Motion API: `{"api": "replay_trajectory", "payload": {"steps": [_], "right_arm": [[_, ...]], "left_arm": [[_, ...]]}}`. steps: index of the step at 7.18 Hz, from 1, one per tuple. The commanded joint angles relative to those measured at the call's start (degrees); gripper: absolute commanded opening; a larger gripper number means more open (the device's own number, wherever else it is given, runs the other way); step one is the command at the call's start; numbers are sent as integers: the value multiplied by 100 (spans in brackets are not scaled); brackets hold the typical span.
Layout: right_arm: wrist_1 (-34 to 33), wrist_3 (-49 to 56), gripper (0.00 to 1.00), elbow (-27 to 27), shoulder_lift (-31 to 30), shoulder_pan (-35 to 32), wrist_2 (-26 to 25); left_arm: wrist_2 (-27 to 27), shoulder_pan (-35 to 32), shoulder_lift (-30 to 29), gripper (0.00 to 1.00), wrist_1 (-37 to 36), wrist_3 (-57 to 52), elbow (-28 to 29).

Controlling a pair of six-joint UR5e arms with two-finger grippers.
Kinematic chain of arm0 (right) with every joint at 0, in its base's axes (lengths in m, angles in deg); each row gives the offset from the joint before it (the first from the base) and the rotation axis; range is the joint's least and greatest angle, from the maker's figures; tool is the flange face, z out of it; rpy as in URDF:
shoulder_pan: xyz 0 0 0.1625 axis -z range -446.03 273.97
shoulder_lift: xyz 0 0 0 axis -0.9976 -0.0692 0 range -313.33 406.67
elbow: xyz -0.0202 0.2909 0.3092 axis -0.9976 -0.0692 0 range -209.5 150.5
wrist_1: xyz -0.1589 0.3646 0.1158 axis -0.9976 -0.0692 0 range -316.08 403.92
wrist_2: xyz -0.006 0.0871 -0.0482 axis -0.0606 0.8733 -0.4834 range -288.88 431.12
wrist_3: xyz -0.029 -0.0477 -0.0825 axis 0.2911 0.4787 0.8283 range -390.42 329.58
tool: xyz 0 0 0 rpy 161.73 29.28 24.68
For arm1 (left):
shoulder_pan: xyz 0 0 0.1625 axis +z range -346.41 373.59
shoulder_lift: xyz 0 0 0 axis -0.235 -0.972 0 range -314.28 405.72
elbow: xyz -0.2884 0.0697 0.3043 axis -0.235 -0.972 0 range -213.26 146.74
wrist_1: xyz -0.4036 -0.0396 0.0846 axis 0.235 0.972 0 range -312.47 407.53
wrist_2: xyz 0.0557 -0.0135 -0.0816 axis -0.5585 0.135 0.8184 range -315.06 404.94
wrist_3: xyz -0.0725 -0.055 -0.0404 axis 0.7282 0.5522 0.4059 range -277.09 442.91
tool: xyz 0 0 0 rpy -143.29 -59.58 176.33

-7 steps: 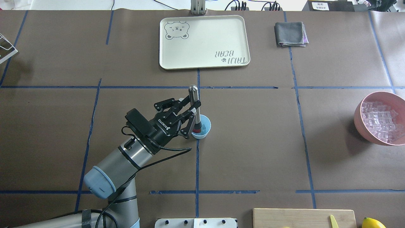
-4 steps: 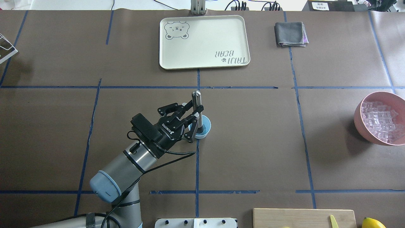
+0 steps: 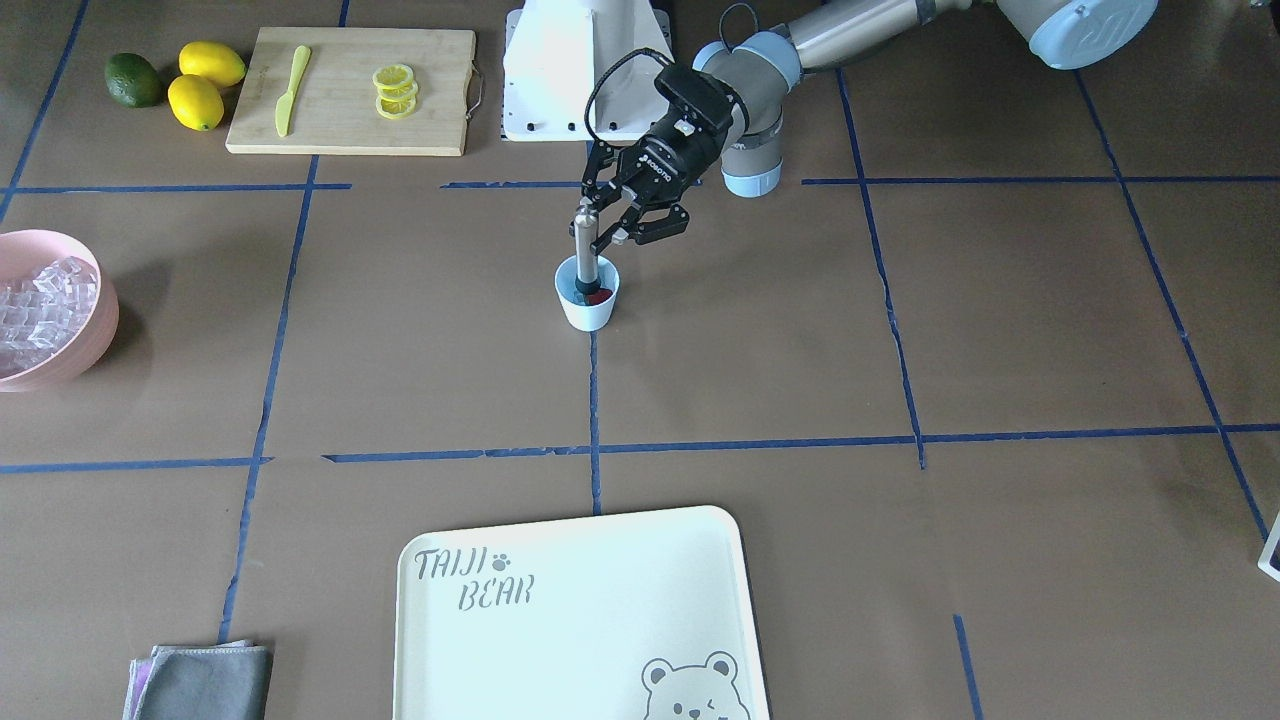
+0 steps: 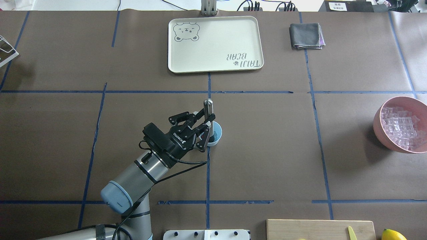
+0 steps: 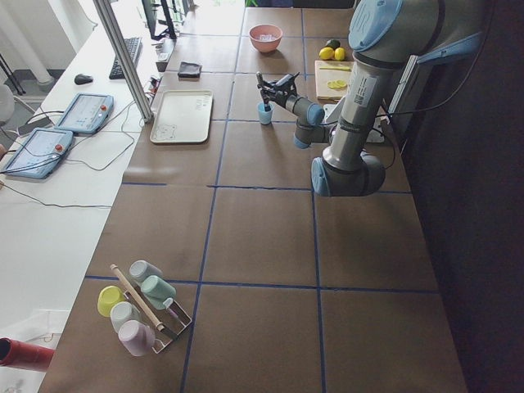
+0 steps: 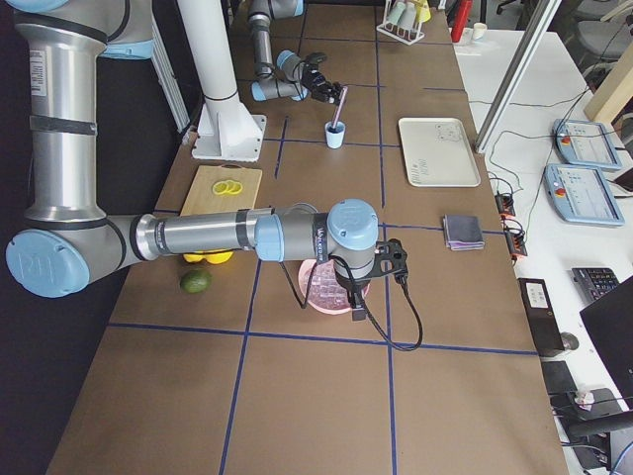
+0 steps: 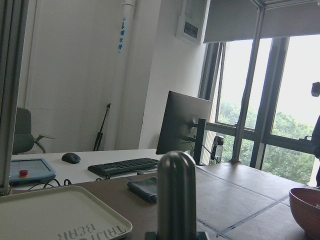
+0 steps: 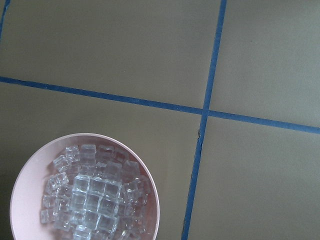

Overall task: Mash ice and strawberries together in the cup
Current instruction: 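Push the muddler down into the cup to crush the ice and strawberry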

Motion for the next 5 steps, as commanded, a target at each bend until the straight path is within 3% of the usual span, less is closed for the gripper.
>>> {"api": "replay_trajectory", "payload": {"steps": [1,5], "right_arm": [[0,1,100,-1,0,0,-1],[0,19,100,-53,9,0,-10]], "left_arm": [[-23,7,-5,0,-1,0,19],[21,-10,66,0,-98,-35,-683]]}}
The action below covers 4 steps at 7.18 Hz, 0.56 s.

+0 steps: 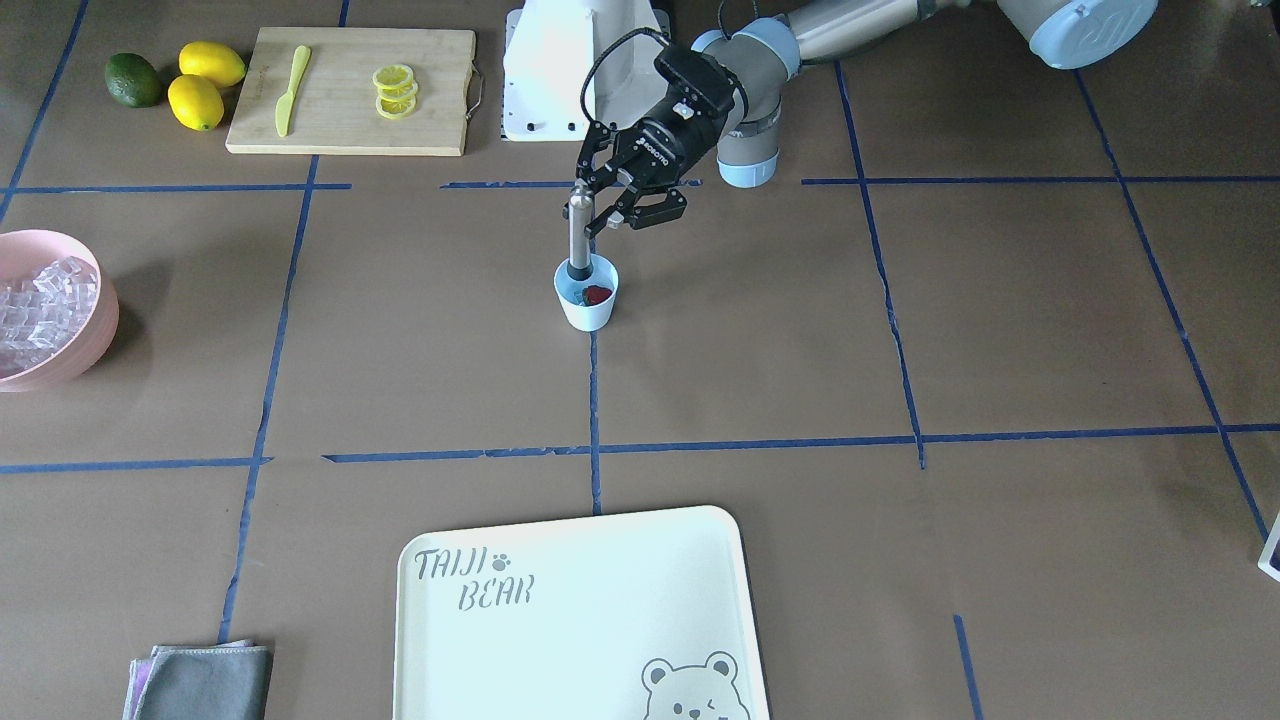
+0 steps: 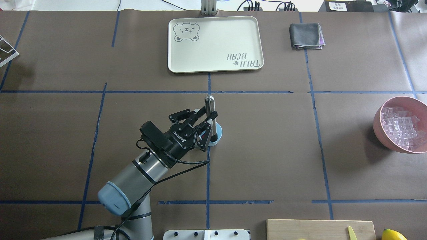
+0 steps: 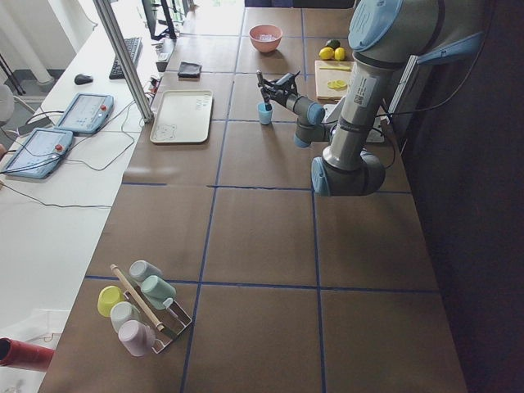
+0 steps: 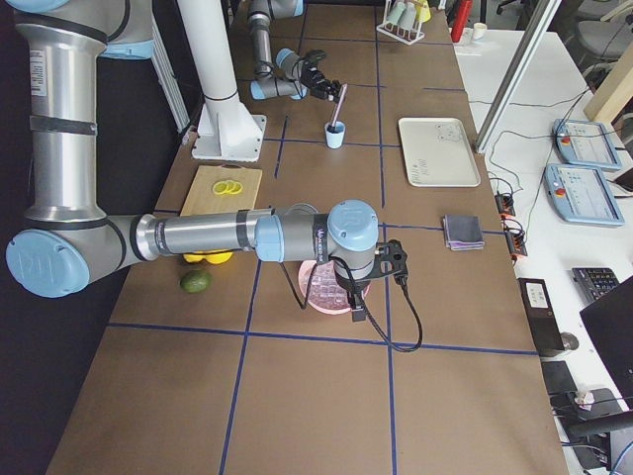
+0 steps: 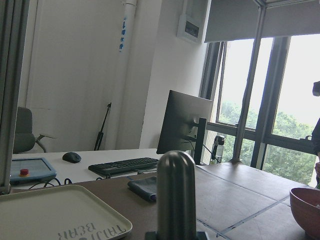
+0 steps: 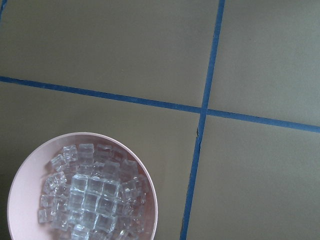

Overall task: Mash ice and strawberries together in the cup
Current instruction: 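Push the muddler down into the cup to crush the ice and strawberry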

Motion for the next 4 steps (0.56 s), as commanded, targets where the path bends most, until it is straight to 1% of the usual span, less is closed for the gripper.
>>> {"api": "replay_trajectory", "payload": {"steps": [1,2,3,4], "right_arm": [[0,27,99,-72,32,0,0],[0,44,100,-142,50,0,8],[9,53,100,-212,67,9,0],[0,44,100,-213,94,9,0]], "left_arm": [[38,-81,28,0,-7,-17,-317],[160,-195,37,0,2,-9,-501],[466,-501,124,0,-172,78,-720],[921,-939,255,0,-531,801,-1000]]}}
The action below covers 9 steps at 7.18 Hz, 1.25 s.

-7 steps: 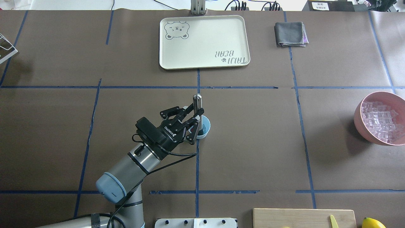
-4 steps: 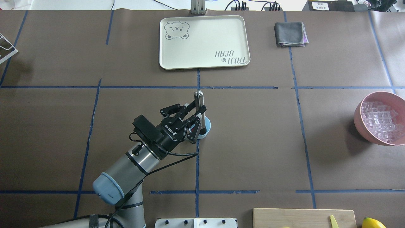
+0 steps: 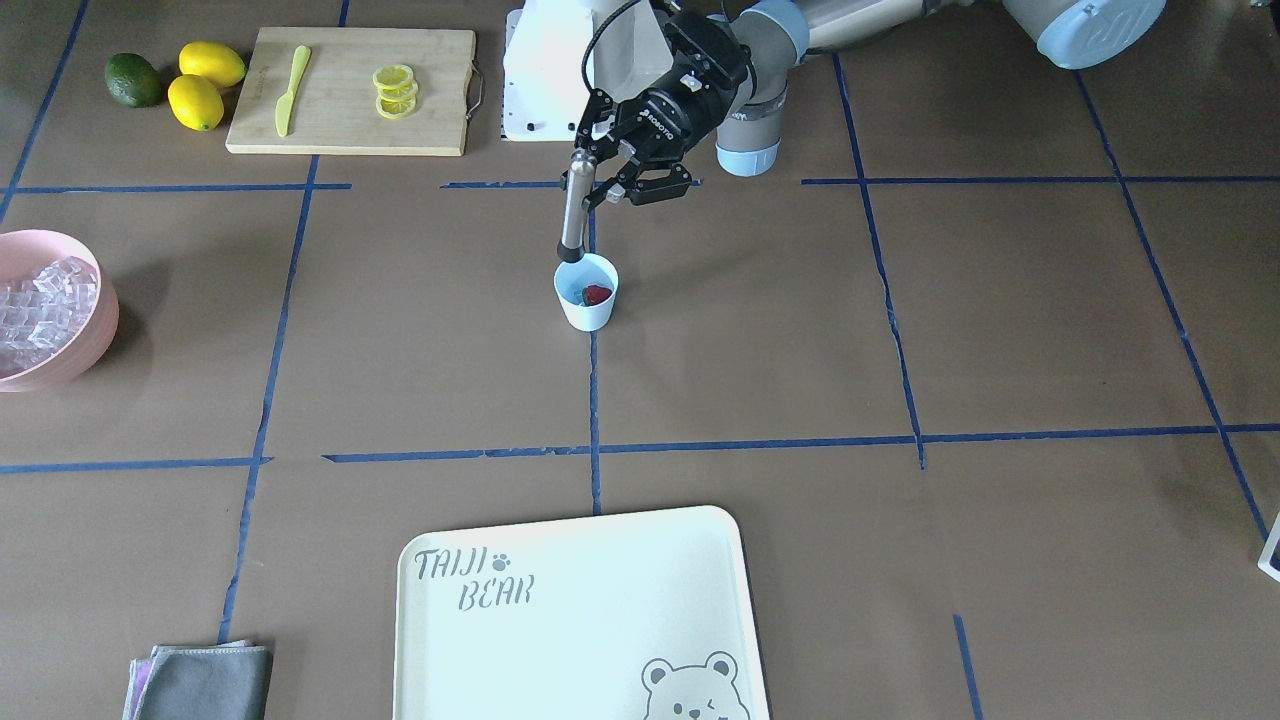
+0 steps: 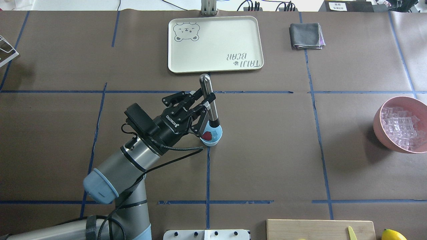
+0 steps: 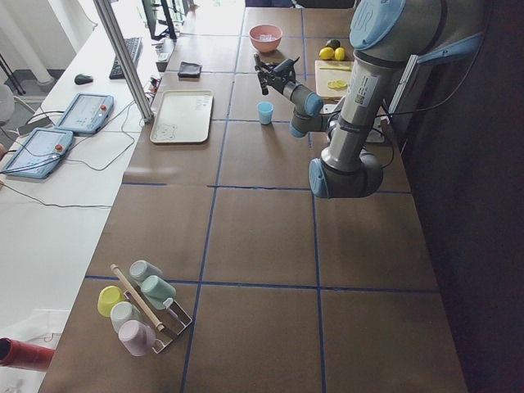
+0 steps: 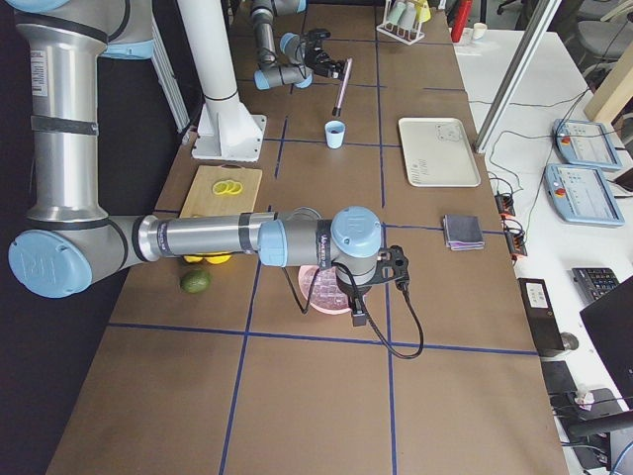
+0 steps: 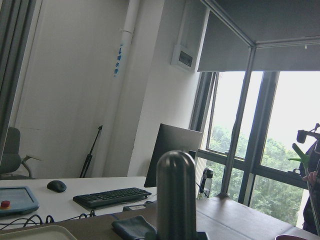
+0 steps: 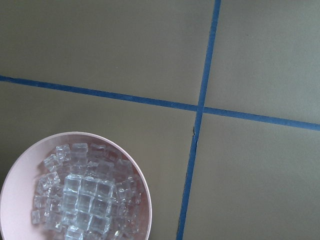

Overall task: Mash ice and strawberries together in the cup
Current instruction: 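Lift the muddler out of the cup with the left gripper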

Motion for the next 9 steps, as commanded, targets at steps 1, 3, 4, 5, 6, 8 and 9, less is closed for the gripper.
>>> {"api": "replay_trajectory", "payload": {"steps": [1,3,4,5,6,8,9], "right_arm": [[5,-1,100,-33,29,3,7],[-4,8,100,-33,90,3,-2],[-4,-1,100,-24,100,3,-2],[5,-9,100,-7,100,-5,-20],[5,-18,100,-15,100,3,-20],[5,-36,100,-24,108,3,-28],[5,-44,100,-16,108,3,-20]], "left_arm": [[1156,-1012,443,0,-677,1599,-493],[2448,-2234,927,0,-1248,3122,-574],[3064,-2718,1164,0,-1486,3634,-574],[3792,-3167,1376,0,-1680,4266,-574],[4739,-3737,1621,0,-1891,5099,-548],[6735,-4739,1903,0,-3005,5728,-512],[7814,-5171,2027,0,-3610,5774,-477]]}}
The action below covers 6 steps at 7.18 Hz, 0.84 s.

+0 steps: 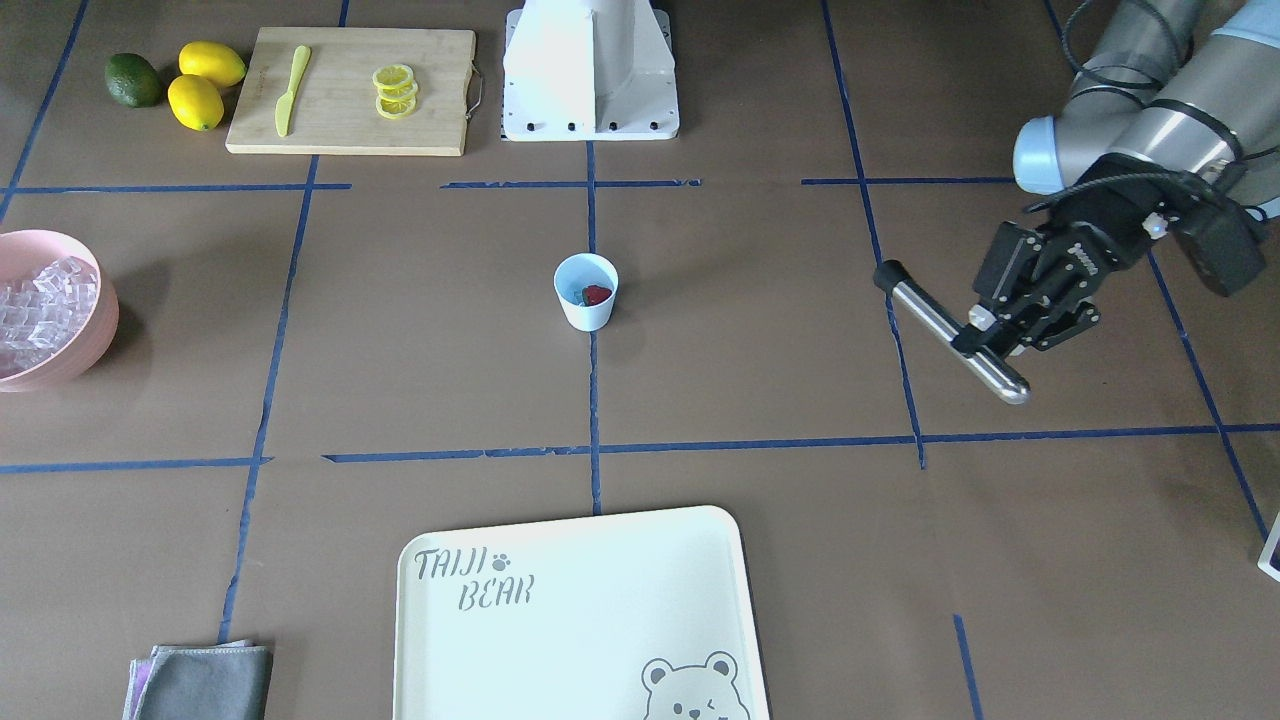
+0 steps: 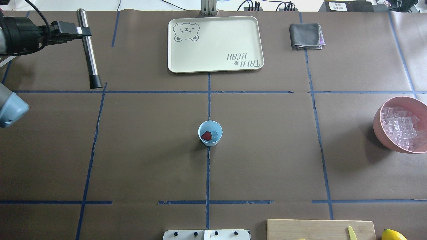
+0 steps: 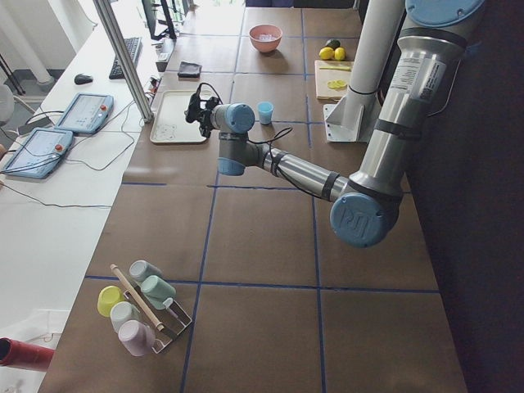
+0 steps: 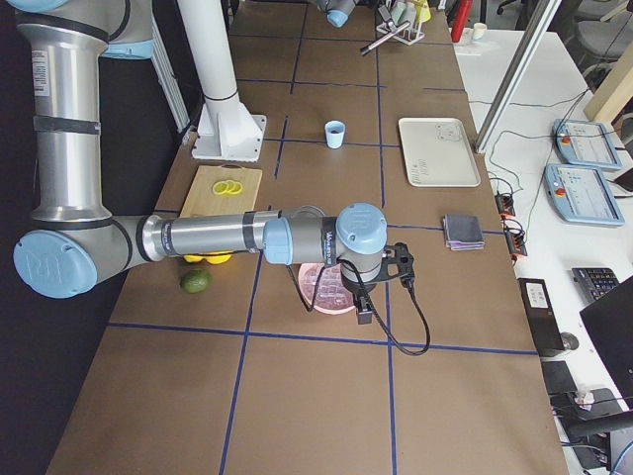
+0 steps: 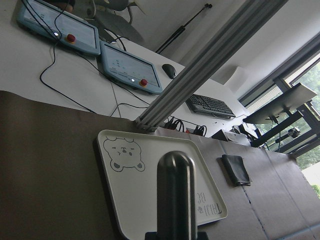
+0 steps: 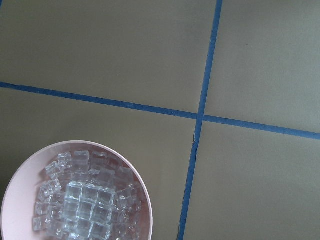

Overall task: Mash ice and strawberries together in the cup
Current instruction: 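Carry the muddler back and lower it beside the dish rack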

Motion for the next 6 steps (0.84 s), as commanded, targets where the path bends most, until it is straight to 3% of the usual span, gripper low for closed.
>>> {"api": "replay_trajectory", "payload": {"steps": [1,3,5,6], "right_arm": [[0,-20,100,5,3,0,6],[0,-20,100,23,3,9,15],[0,-20,100,14,12,35,6],[9,-20,99,14,12,35,6]], "left_arm": [[2071,-935,316,0,-1182,197,49],[2316,-1131,851,0,-1380,-100,137],[2185,-1053,1554,0,-1415,-1204,137],[2080,-922,1627,0,-1459,-1819,294]]}}
